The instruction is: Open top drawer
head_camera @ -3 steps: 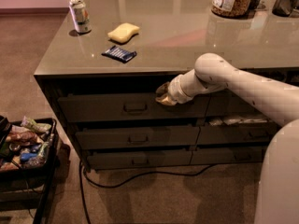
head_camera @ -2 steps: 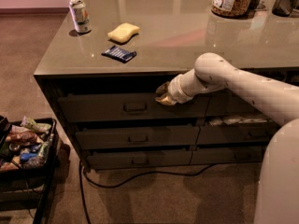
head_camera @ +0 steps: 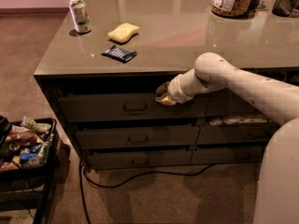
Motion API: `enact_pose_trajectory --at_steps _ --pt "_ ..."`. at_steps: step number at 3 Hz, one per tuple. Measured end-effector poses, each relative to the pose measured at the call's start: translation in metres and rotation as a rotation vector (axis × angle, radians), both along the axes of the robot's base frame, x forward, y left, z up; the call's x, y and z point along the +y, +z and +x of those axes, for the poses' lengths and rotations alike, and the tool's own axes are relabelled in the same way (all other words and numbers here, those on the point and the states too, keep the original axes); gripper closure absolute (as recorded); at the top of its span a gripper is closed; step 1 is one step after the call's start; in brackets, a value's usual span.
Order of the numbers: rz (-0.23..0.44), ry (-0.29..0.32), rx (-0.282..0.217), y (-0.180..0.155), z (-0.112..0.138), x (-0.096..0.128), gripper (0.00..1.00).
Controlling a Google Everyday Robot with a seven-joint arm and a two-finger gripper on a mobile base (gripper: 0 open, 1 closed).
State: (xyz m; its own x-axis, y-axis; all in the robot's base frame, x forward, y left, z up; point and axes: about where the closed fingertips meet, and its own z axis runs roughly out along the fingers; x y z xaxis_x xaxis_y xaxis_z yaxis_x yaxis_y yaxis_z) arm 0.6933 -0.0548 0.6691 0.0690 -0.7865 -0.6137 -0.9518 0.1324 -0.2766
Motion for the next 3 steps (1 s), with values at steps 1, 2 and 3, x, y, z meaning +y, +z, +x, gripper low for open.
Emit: enact_pose_trajectory --at_steps 1,2,3 --pt "-0.001 0.000 0.004 -0.0009 -0.0013 0.0001 1.00" --pt "-0.001 0.000 0.004 -0.0002 -0.0004 -0.0001 1.00" --pt "-0.001 -0.001 0.009 -0.0010 -0.0018 0.0000 1.00"
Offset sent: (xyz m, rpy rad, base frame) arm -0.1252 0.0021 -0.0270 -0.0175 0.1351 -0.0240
